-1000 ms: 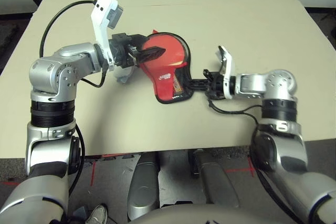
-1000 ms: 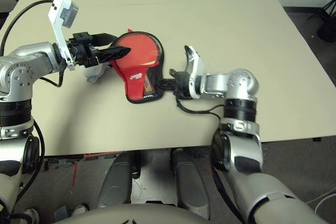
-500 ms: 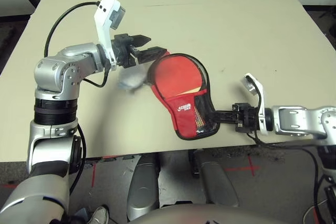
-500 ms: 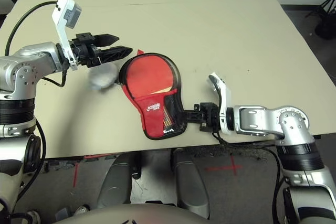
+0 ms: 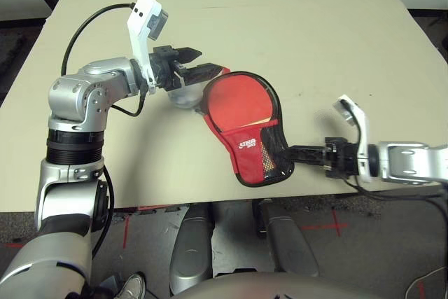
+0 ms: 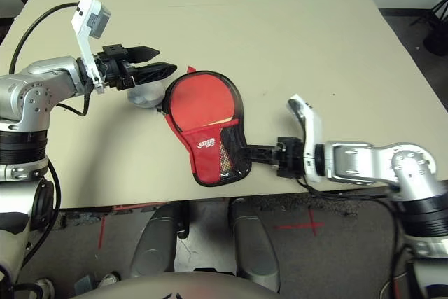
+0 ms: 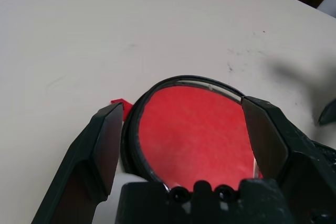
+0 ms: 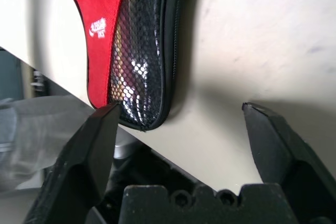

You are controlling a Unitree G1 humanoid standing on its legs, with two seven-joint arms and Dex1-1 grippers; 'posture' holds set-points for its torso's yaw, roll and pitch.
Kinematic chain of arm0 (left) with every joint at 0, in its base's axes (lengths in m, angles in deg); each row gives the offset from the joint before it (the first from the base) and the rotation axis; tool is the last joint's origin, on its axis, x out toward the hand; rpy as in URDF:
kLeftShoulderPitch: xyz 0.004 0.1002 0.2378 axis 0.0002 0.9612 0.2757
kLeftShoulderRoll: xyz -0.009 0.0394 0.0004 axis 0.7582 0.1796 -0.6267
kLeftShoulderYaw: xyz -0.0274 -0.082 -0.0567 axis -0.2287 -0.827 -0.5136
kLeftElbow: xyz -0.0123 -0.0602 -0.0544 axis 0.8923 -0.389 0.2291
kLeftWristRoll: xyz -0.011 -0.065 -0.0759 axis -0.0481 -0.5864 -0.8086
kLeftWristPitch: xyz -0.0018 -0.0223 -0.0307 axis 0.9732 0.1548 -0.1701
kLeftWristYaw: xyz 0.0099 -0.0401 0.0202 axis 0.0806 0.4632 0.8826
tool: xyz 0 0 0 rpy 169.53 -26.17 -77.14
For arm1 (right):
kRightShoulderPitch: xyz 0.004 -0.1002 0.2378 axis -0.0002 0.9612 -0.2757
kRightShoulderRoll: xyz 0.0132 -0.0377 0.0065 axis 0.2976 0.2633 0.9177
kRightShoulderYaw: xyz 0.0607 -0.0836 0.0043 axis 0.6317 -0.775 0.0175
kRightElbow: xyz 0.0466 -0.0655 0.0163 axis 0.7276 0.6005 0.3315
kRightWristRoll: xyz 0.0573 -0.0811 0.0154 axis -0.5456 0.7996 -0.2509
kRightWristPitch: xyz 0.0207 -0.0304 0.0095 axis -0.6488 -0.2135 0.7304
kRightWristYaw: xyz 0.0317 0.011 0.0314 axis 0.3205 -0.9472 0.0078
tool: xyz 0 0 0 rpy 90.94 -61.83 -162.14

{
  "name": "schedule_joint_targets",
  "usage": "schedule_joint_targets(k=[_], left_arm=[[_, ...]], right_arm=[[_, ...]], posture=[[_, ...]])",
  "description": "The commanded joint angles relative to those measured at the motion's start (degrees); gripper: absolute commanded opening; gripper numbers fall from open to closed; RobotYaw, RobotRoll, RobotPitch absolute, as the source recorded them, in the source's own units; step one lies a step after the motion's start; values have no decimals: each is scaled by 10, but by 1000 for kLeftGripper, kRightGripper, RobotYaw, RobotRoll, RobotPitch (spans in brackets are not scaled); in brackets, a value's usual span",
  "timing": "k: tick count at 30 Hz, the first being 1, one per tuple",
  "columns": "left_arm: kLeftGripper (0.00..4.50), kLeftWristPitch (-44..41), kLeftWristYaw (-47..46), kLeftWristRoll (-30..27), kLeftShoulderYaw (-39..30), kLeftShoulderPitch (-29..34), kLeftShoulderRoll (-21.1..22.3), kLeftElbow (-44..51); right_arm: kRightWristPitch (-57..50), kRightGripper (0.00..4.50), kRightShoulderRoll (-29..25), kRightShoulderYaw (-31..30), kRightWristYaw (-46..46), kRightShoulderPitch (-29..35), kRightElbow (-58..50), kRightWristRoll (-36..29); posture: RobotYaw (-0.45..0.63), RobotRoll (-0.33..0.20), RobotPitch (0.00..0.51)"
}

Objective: Store the ping-pong paddle in its case and zip it.

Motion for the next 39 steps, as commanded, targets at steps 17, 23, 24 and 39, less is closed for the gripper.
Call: schedule_joint_targets(k=[17,23,24,39], left_arm=[[4500,43,46,44,11,-44,21,-70],[4500,35,42,41,6,-31,29,-58],[4500,34,42,42,5,-30,31,-58],[4500,32,75,58,21,-25,85,-73]], right_arm=[[73,4460,205,-225,-278,-247,-73,563],[105,4460,223,-251,-375,-237,-67,657],[108,4460,233,-255,-387,-233,-60,667],[232,4460,293,-336,-539,-237,77,905]], posture=[[-11,0,228],[4,0,231],[10,0,233],[40,0,230]])
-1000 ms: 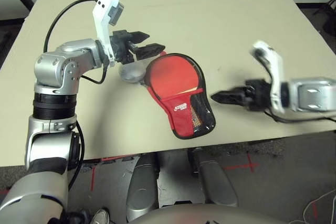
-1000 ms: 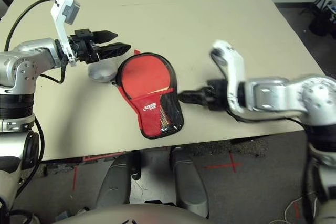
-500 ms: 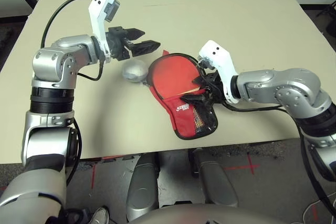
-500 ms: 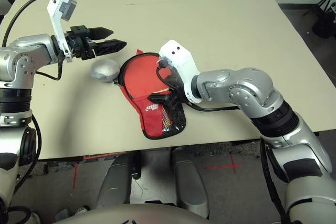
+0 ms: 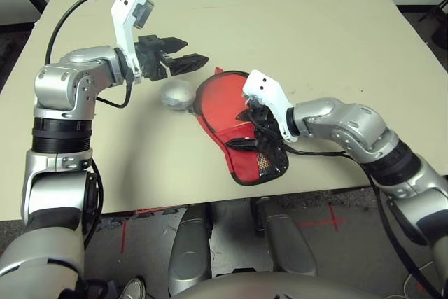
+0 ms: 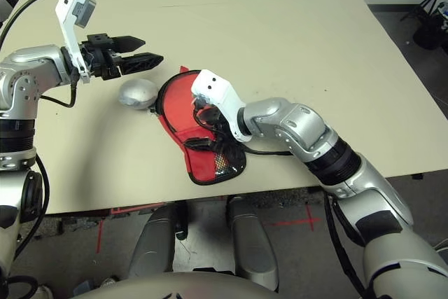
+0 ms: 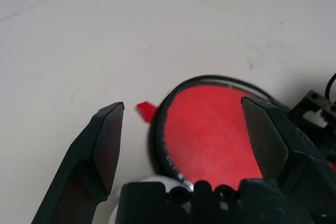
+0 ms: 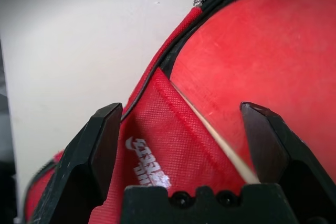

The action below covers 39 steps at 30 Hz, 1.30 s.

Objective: Store the ping-pong paddle in its case and zip it.

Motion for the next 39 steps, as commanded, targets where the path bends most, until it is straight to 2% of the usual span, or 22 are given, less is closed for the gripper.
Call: schedule_joint_targets(k=[1,8,13,20,28,30,33,35,39], left_arm=[[4500,-6,29,17,16,11,31,-10],[4500,16,90,66,71,28,94,-22],[4500,66,109,118,106,33,106,-44],[4500,141,88,184,140,58,62,-72],[4500,164,92,189,137,76,6,-71],[4113,167,91,192,133,73,5,-75],[3220,170,94,197,132,69,10,-83],[2405,171,101,198,130,69,15,-83],[1155,161,137,198,137,69,38,-75]], right_arm=[[5,4460,-1,-26,-22,14,37,52],[15,4460,9,-17,-48,21,45,95],[16,4460,20,-9,-56,24,50,115],[15,4460,38,6,-61,26,56,135],[13,4460,48,18,-64,26,63,151],[13,4500,50,21,-65,26,65,154],[14,4500,52,23,-67,27,68,159],[14,4500,53,25,-68,27,70,161],[15,4500,57,26,-72,27,74,167]], posture=[[40,0,229],[34,0,224],[27,0,219],[13,0,217],[3,0,222],[3,0,222],[6,0,223],[8,0,223],[16,0,222]])
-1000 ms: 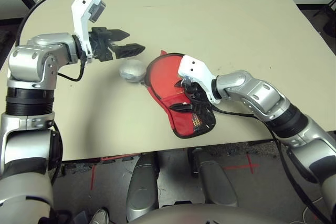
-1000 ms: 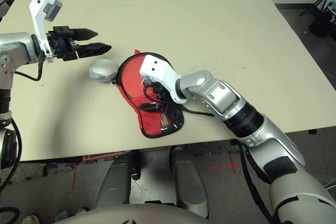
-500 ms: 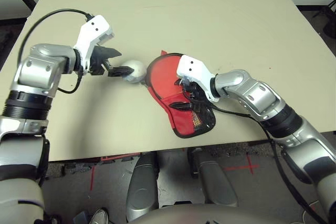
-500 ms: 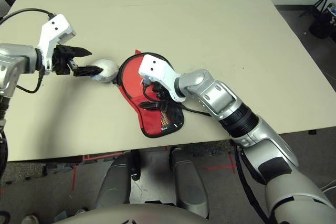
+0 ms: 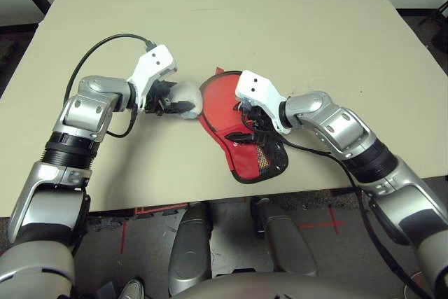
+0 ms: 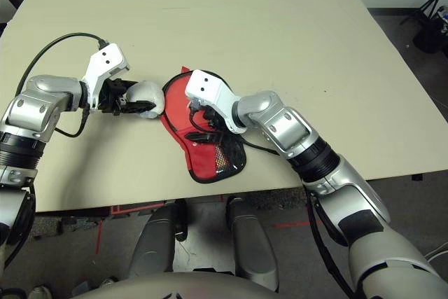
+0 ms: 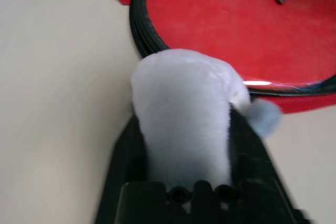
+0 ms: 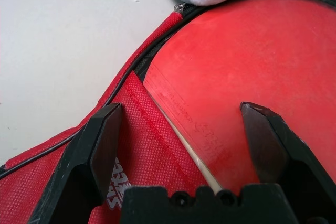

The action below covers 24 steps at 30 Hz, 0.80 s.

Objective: Store the ping-pong paddle in its case and zip it.

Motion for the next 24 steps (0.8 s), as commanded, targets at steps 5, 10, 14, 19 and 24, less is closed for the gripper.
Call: schedule_joint_targets(k=[5,10,14,19,24], left_arm=[[567,32,-1,46,10,-30,7,-66],[557,121,-93,97,14,-81,-67,-189],[556,194,-157,126,9,-124,-128,-290],[556,254,-209,139,-3,-174,-193,-391],[548,297,-237,156,-6,-212,-234,-456]], right_arm=[[-13,4500,1,-12,-5,20,39,23],[-5,4500,5,-14,-9,25,50,32],[2,4500,7,-17,-12,29,58,42],[1,4500,11,-17,-18,33,63,53],[0,4500,15,-14,-23,37,70,63]], posture=[[28,0,224],[33,0,228],[37,0,231],[31,0,235],[27,0,236]])
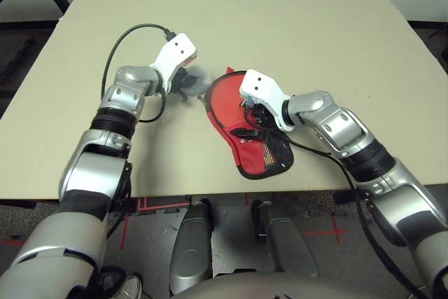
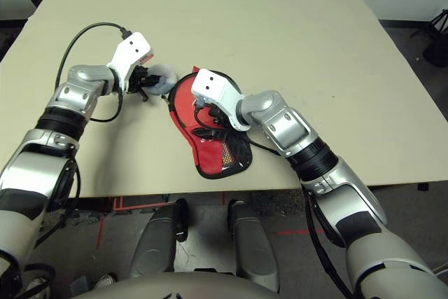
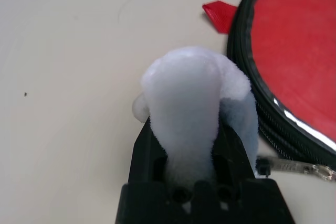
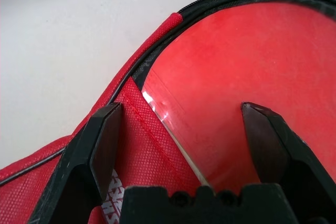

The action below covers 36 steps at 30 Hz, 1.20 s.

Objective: Store the ping-pong paddle in its case and zip it.

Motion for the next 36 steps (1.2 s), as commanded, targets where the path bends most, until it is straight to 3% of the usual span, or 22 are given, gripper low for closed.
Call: schedule_joint_targets(k=[1,20,30,36], left_arm=[[548,30,-33,12,-6,-31,-29,-39],[538,116,-129,20,-43,-112,-104,-135],[538,131,-166,19,-56,-137,-211,-164],[538,130,-130,9,-64,-131,-257,-162]], right_arm=[[-17,4500,6,-29,-14,30,29,6],[-34,4500,15,-17,-1,19,63,37],[-49,4500,28,-13,10,17,65,42],[-59,4500,24,-7,14,23,54,40]], posture=[[27,0,236],[22,0,240],[-9,0,245],[-31,0,253]])
